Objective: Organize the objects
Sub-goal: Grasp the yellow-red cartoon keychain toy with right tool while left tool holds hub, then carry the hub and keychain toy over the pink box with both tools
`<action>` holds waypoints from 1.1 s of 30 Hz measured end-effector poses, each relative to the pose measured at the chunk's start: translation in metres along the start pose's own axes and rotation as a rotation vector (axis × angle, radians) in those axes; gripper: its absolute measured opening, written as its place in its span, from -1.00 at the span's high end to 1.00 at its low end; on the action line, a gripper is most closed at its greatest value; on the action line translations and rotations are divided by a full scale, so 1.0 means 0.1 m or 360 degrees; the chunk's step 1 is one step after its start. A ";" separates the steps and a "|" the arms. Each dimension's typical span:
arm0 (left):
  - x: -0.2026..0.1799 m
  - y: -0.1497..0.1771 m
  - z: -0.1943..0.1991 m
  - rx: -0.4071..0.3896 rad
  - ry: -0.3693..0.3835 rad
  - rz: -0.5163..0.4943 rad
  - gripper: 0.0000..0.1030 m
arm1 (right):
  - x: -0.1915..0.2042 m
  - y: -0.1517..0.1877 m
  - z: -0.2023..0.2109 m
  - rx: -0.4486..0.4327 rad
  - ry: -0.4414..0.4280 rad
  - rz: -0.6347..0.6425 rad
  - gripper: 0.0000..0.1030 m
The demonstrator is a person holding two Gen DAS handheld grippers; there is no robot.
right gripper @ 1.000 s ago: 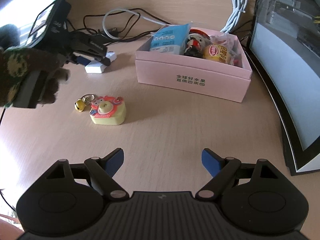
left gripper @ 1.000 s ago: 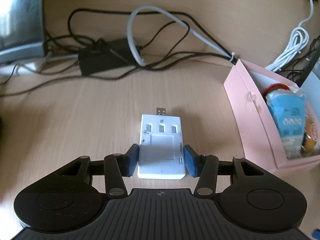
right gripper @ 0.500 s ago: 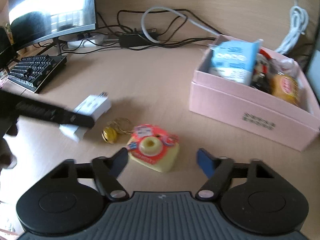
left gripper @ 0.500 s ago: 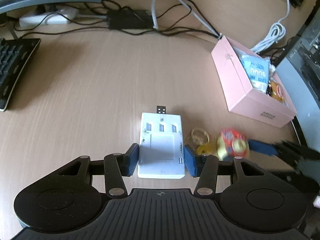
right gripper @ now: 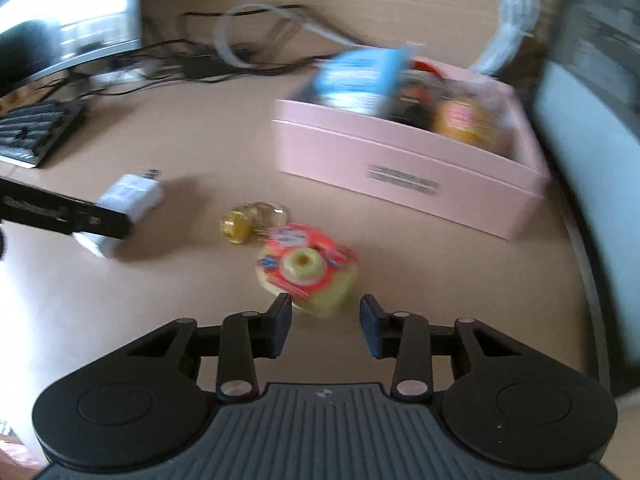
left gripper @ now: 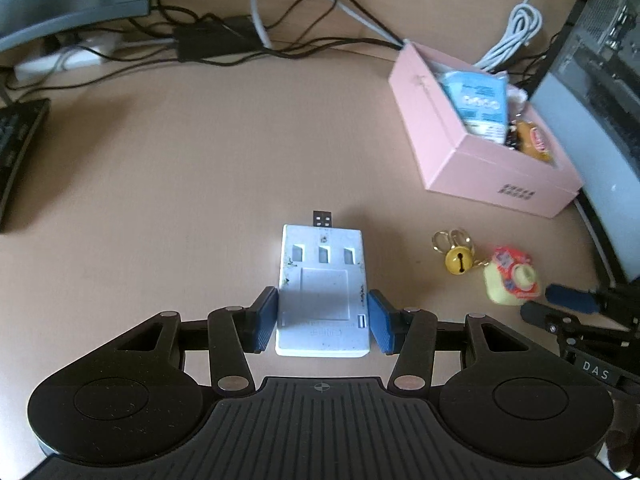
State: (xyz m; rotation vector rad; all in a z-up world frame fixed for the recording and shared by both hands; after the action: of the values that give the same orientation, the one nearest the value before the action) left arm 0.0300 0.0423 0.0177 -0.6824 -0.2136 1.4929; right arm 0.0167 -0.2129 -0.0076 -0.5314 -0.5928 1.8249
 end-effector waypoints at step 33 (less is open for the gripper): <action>-0.81 -0.73 0.39 -0.0317 0.0208 -0.0254 -0.03 | -0.52 -0.13 1.01 -0.0334 0.0032 -0.0310 -0.12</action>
State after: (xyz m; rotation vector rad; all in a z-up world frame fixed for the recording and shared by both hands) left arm 0.0626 -0.0188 0.1099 -0.8990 -0.3120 1.2803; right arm -0.0199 -0.2727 0.0827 -0.6092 -0.7996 1.5811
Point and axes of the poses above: each gripper's, at about its wrist camera, not at the fingertips, and z roughly against the way its jaws point, x to its left, y to its underside, the point moved 1 cm from there along -z, roughly the way its jaws point, and after that the axes turned 4 degrees about y, right-handed, at the moved point
